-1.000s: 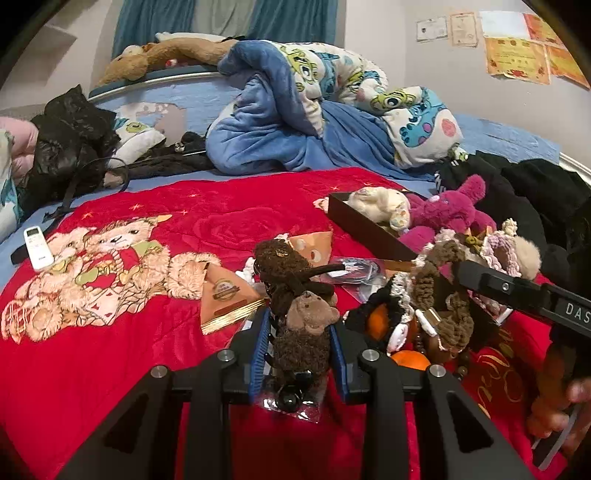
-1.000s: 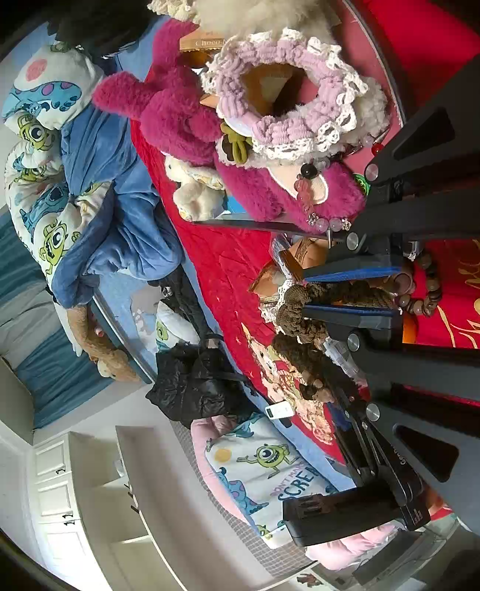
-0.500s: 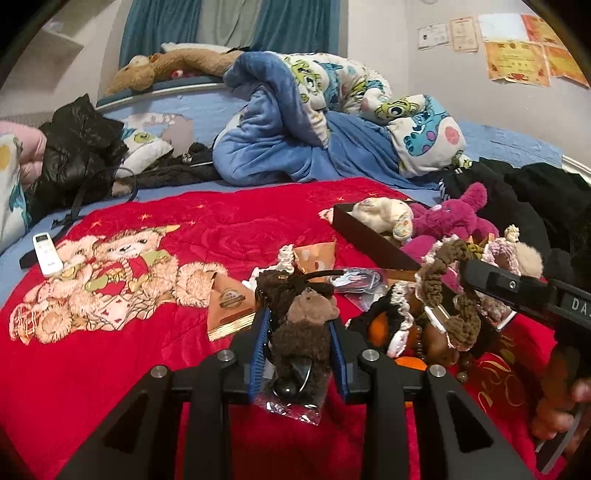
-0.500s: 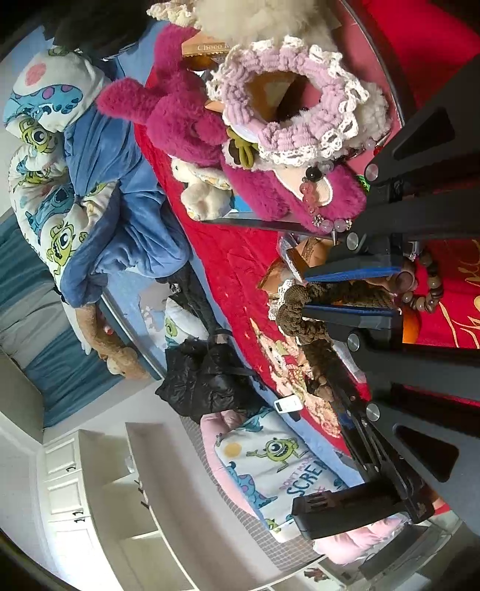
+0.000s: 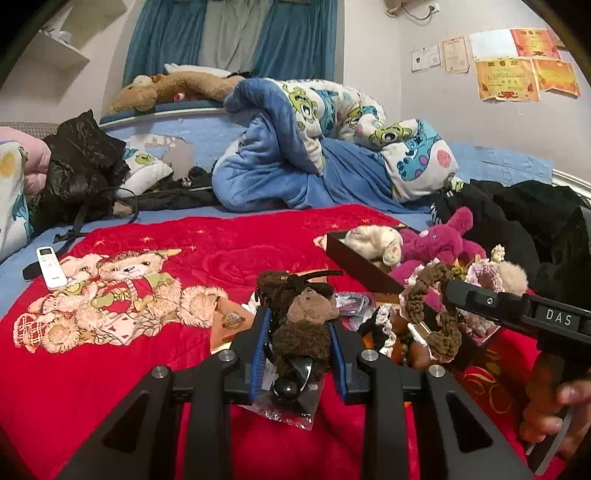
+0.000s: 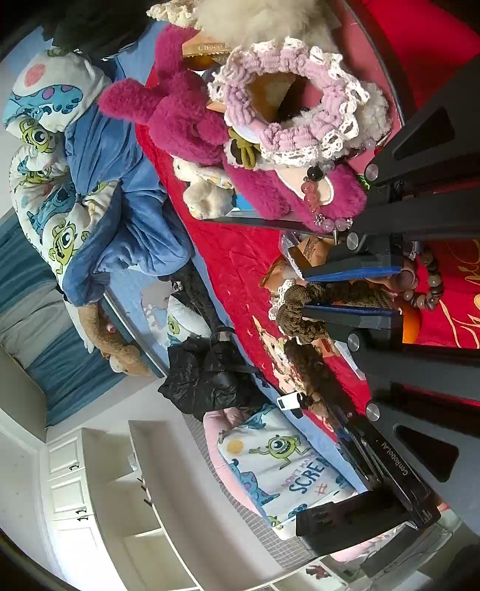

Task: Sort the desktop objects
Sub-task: 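Carry the brown scrunchie and plush monkey over the plush toy tray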

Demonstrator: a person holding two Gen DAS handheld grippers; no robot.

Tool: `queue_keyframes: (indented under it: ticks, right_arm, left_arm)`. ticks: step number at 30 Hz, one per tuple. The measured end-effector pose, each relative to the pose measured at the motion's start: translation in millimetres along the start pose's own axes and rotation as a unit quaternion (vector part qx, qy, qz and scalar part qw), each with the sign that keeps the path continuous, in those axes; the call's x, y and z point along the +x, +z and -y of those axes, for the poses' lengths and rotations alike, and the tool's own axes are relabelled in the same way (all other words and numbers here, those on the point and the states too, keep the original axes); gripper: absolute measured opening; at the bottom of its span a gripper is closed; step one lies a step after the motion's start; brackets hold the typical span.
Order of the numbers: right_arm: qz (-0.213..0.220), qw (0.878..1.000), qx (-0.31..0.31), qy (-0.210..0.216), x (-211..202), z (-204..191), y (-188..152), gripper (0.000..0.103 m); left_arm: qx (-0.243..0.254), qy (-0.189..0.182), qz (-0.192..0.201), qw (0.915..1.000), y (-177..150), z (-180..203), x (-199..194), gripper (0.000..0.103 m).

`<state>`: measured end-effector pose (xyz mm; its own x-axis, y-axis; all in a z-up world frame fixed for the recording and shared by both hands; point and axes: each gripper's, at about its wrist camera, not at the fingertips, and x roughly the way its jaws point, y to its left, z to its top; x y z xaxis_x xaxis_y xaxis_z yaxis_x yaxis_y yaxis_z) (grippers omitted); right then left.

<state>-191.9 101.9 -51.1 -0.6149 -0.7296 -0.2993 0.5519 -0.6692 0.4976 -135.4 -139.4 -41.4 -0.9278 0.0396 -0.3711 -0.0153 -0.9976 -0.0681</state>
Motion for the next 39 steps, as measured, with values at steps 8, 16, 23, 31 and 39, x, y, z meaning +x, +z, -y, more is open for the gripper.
queue_keyframes:
  ticks: [8, 16, 23, 31, 39]
  right_arm:
    - [0.028, 1.0, 0.006, -0.005, -13.7, 2.1, 4.7, 0.015]
    - [0.042, 0.999, -0.011, -0.016, -27.3, -4.1, 8.5, 0.015]
    - [0.089, 0.995, -0.016, -0.041, -73.2, 10.2, 19.8, 0.015]
    - [0.128, 0.988, 0.04, -0.08, -129.5, 64.9, 26.6, 0.015]
    - [0.14, 0.984, 0.064, -0.09, -160.0, 96.0, 26.1, 0.015]
  left_arm:
    - [-0.002, -0.024, 0.01, 0.9997, 2.3, 9.3, -9.1, 0.03]
    - [0.0, -0.068, 0.019, 0.9975, 9.0, 37.8, -18.5, 0.03]
    - [0.018, -0.095, 0.007, 0.9953, 15.0, 82.0, -16.0, 0.03]
    - [0.047, -0.145, 0.0, 0.9883, 17.3, 151.1, -13.8, 0.03]
    - [0.074, -0.153, -0.007, 0.9855, 13.3, 197.8, -7.4, 0.03]
